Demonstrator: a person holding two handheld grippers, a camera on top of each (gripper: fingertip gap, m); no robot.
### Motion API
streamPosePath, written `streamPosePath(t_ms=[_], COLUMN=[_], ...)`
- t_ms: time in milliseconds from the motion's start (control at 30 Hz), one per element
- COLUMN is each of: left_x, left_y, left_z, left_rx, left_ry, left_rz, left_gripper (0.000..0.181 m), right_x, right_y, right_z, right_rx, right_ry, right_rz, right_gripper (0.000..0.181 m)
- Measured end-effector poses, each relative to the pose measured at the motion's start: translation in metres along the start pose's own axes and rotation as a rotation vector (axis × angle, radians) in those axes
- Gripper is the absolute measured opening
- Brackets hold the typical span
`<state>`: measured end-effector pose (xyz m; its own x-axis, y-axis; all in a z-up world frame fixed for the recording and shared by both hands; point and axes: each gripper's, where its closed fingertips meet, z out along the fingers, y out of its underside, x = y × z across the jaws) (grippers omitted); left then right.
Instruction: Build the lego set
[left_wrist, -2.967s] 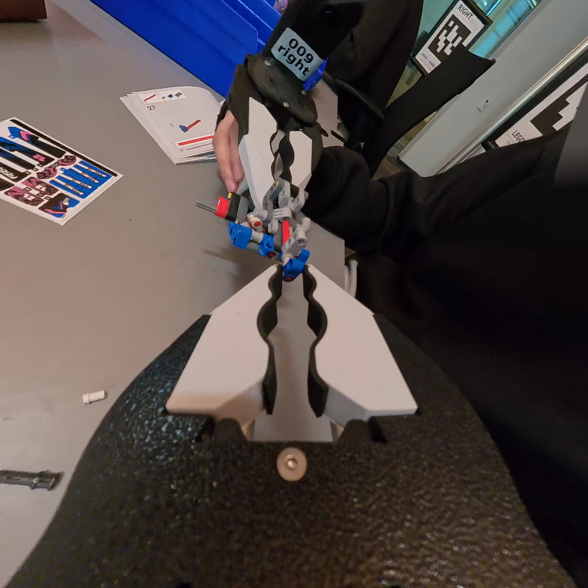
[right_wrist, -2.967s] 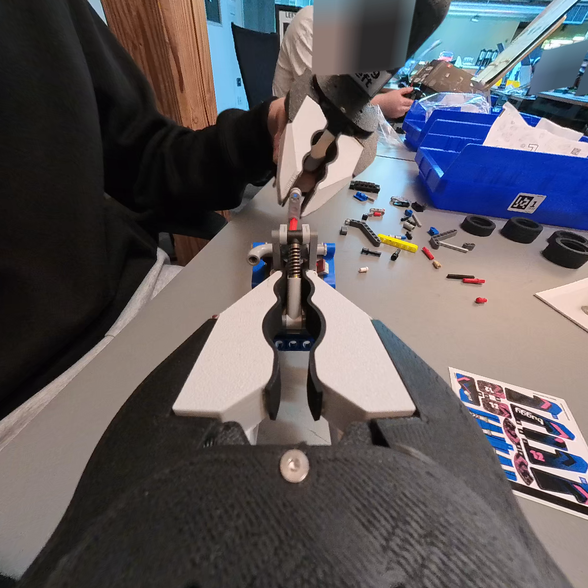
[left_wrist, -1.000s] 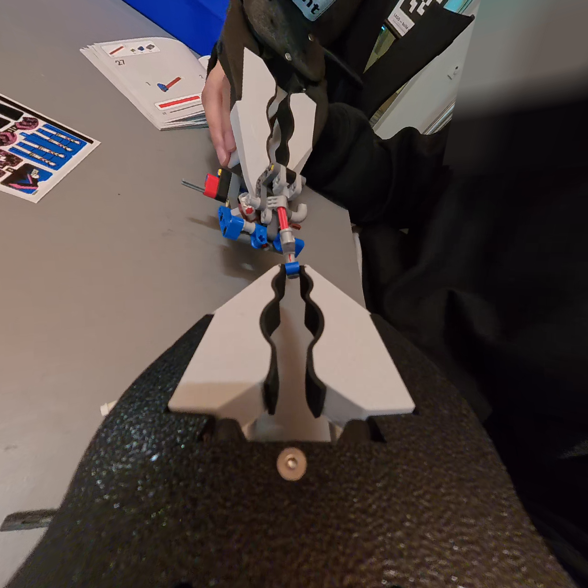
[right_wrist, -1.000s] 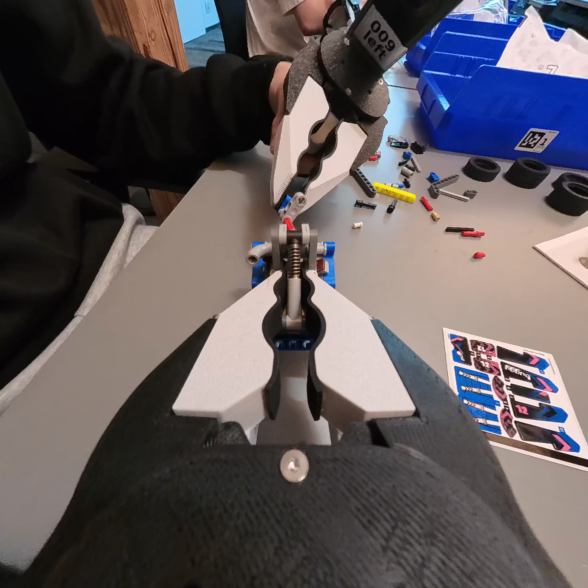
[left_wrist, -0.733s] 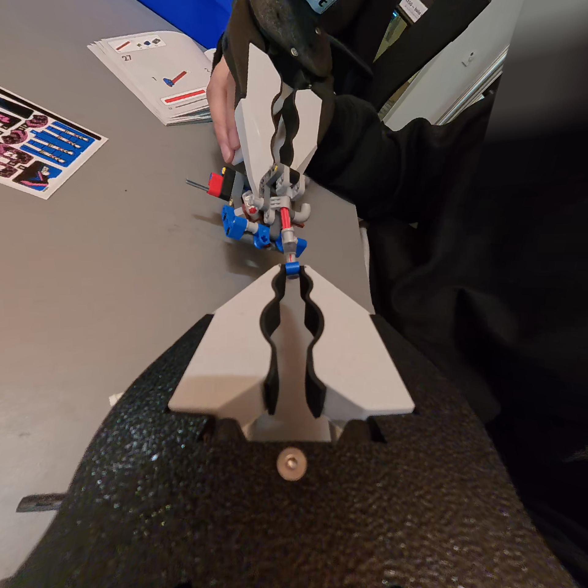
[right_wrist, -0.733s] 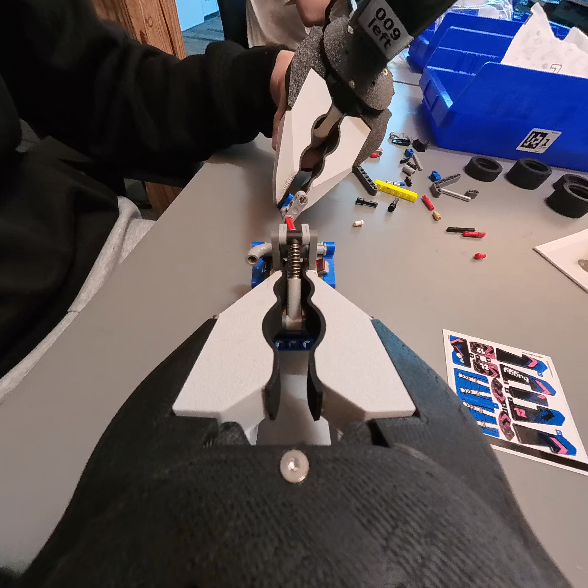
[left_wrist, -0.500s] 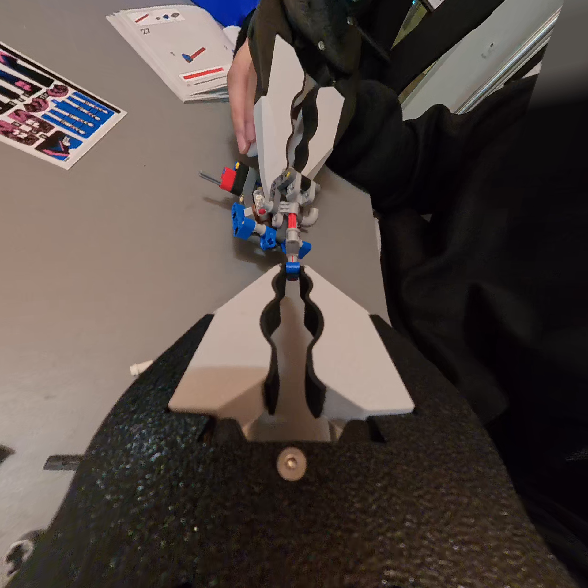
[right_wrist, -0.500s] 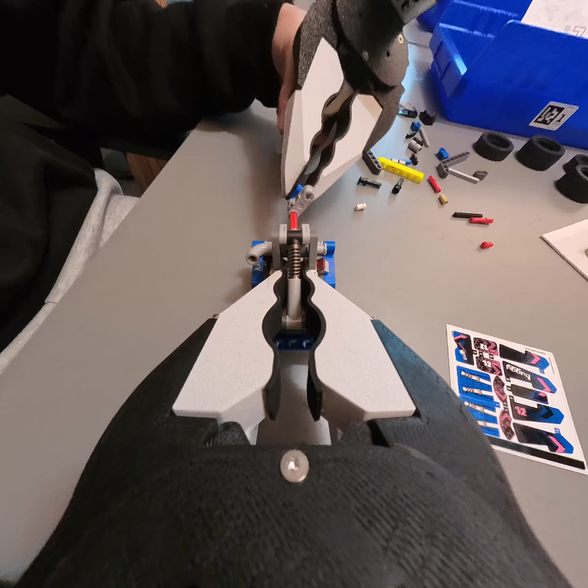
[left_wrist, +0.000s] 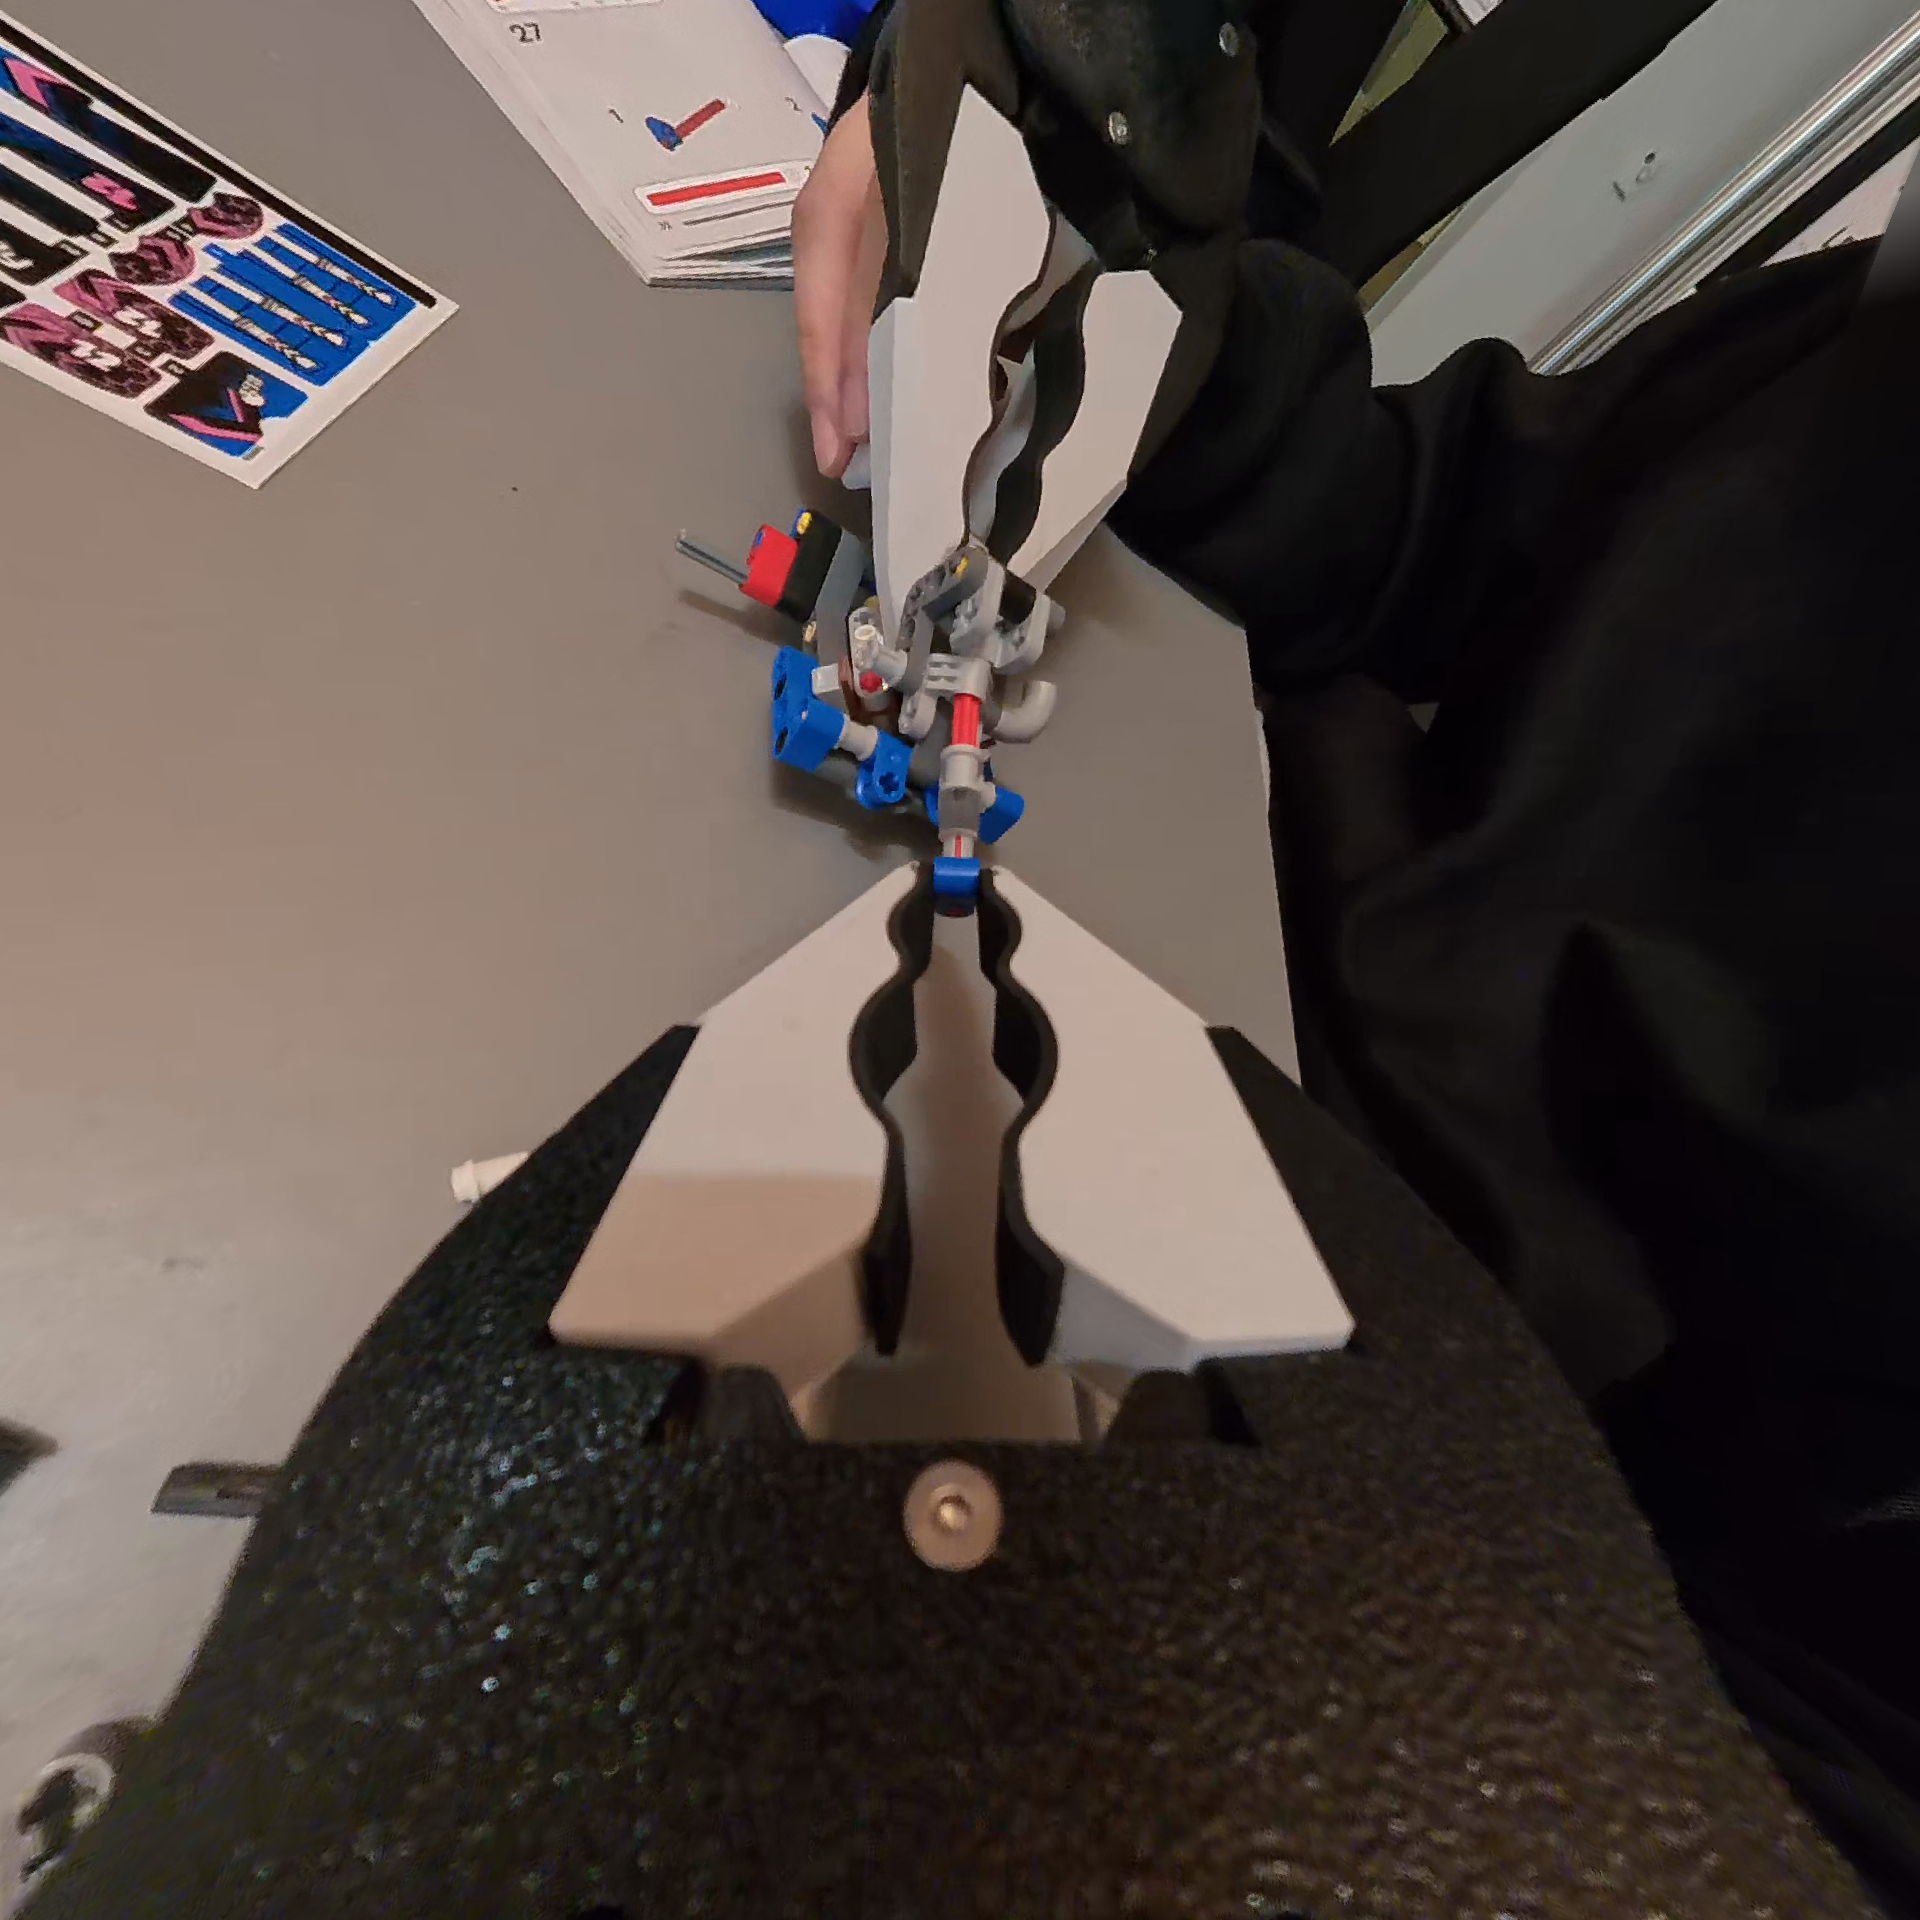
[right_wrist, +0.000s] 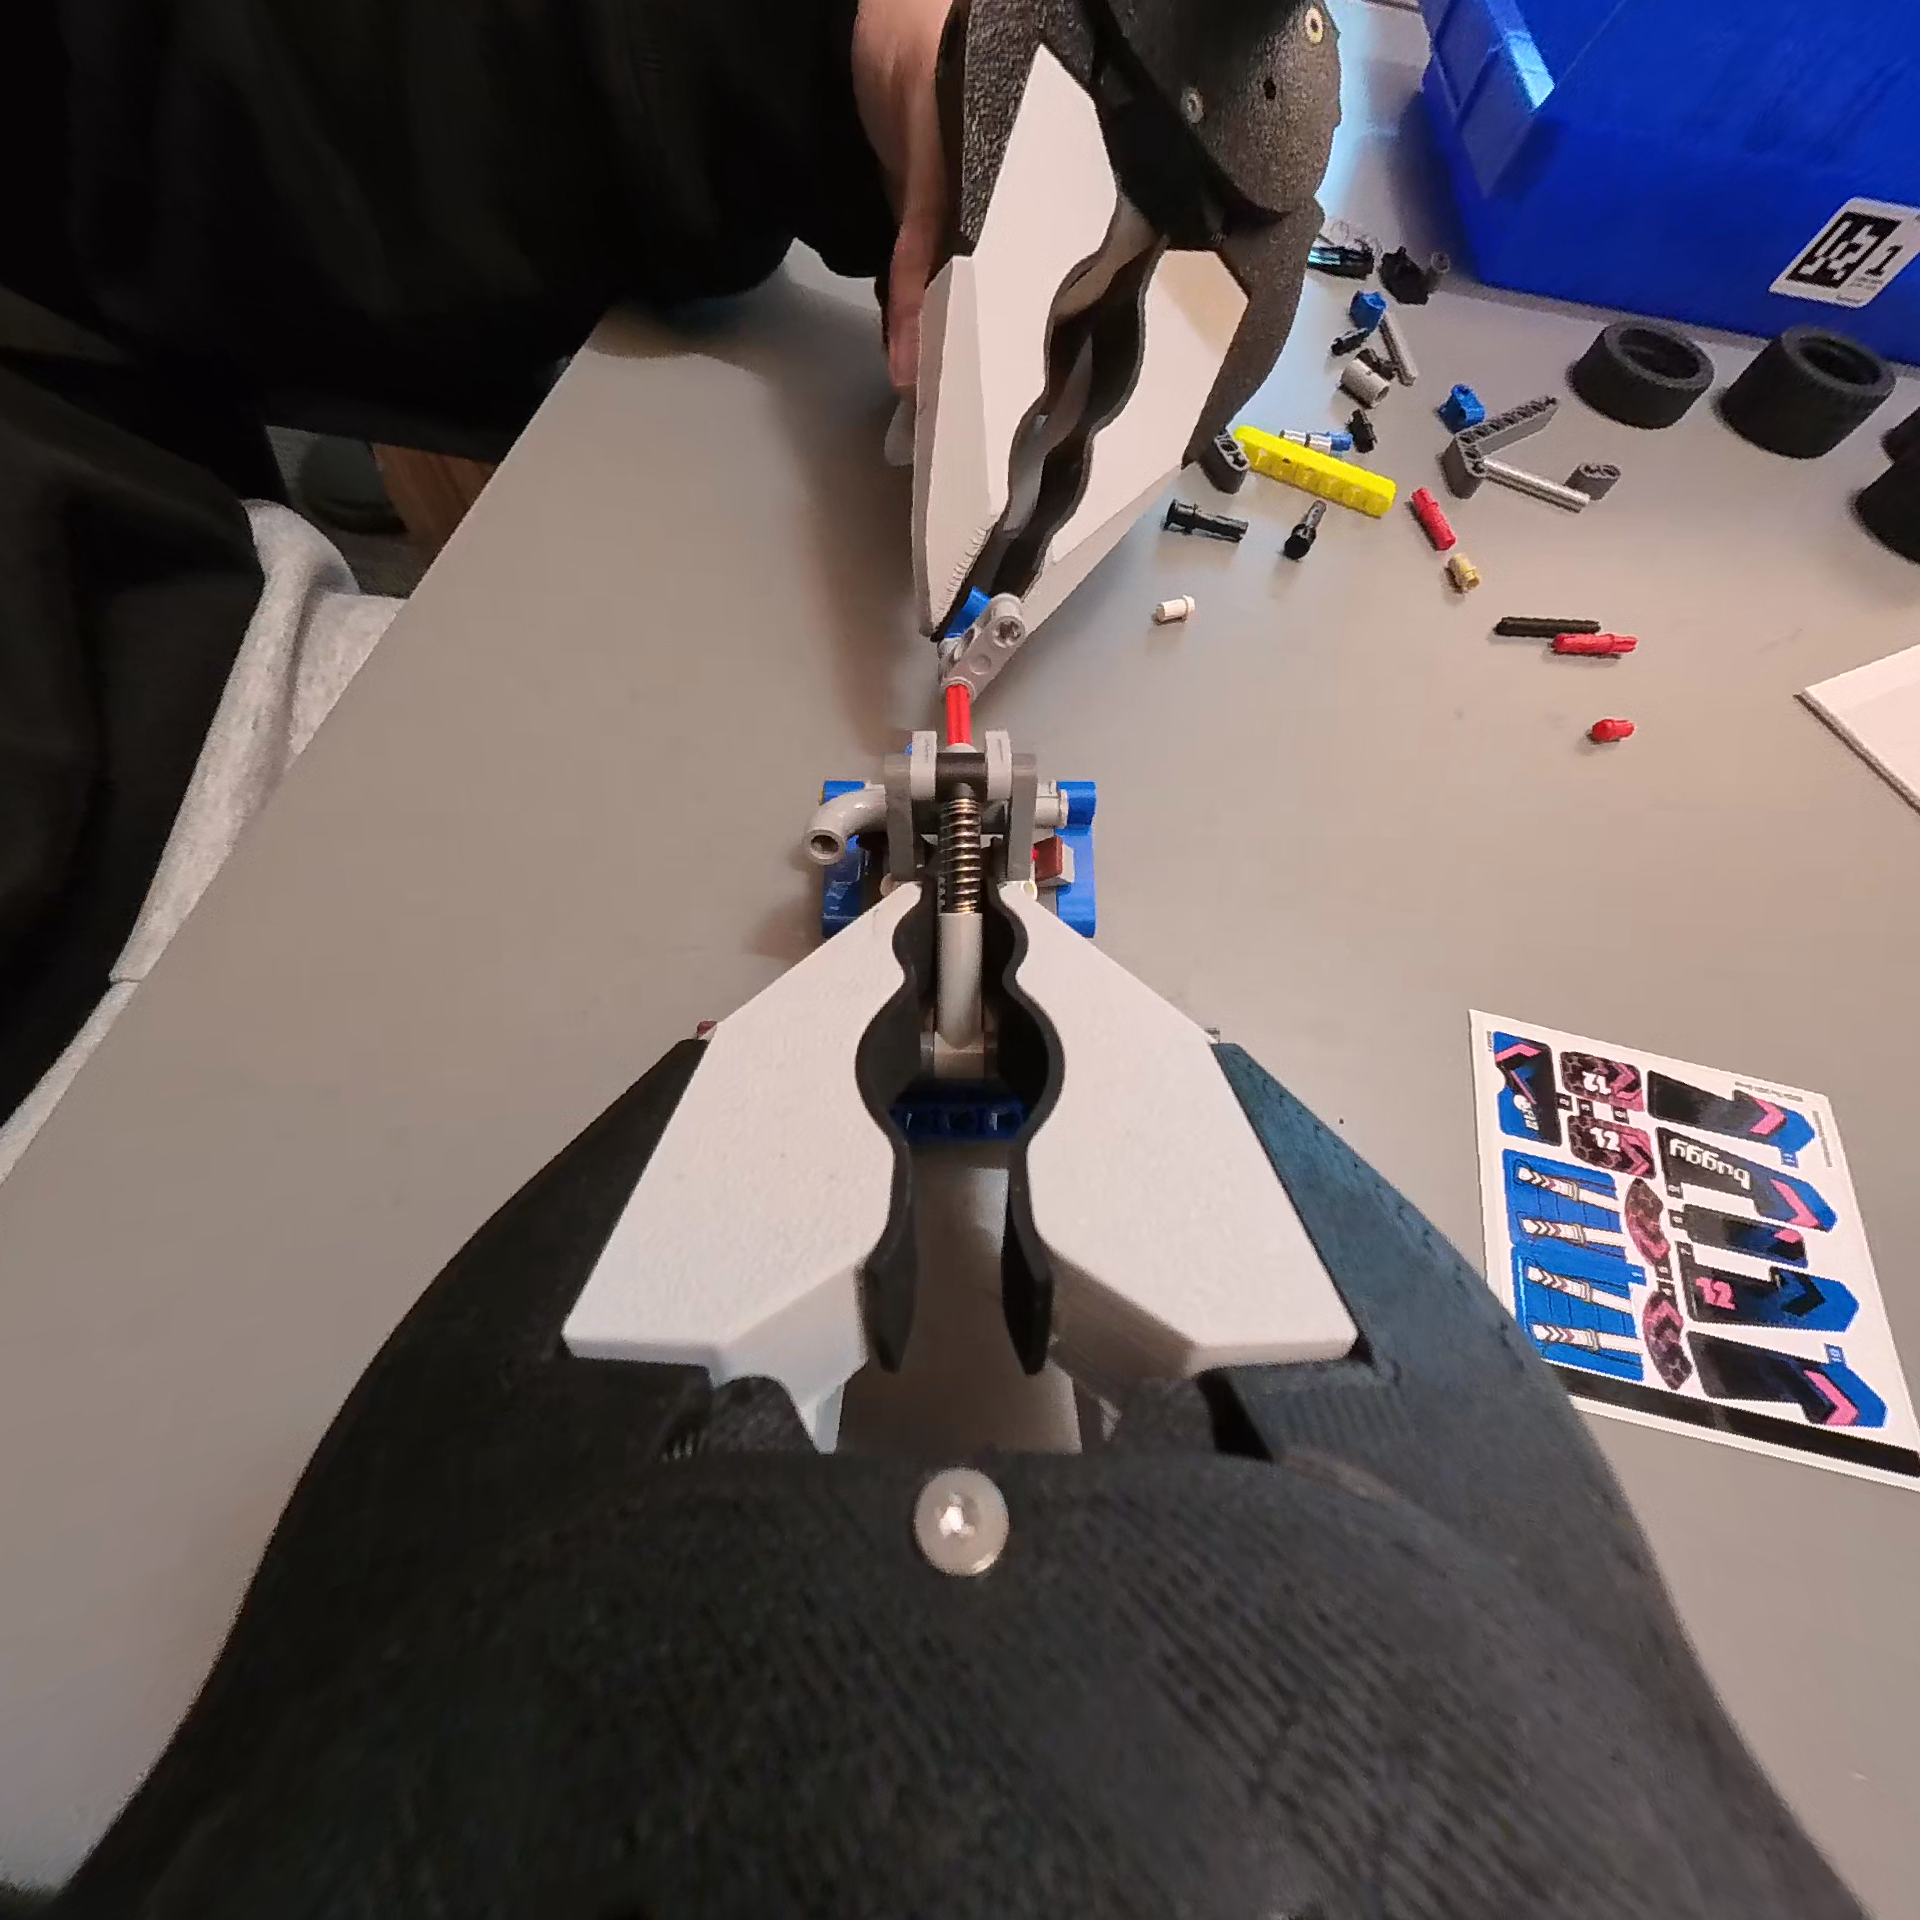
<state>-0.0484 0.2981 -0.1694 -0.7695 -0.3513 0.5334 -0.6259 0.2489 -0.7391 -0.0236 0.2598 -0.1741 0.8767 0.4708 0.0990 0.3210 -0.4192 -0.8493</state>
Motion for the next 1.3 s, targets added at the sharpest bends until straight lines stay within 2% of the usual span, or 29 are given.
streamPosePath(t_ms=[1300], left_x=[0.0028], left_y=[0.0026], left_z=[0.0015], left_rx=[-0.019], left_ry=[0.006], left_rz=[0.016], left_gripper=[0.005], right_x=[-0.0026], right_y=[0.0002], right_z=[0.0003], right_rx=[0.001], right_ry=[-0.008], right_rz=[-0.041], right_gripper=[0.006])
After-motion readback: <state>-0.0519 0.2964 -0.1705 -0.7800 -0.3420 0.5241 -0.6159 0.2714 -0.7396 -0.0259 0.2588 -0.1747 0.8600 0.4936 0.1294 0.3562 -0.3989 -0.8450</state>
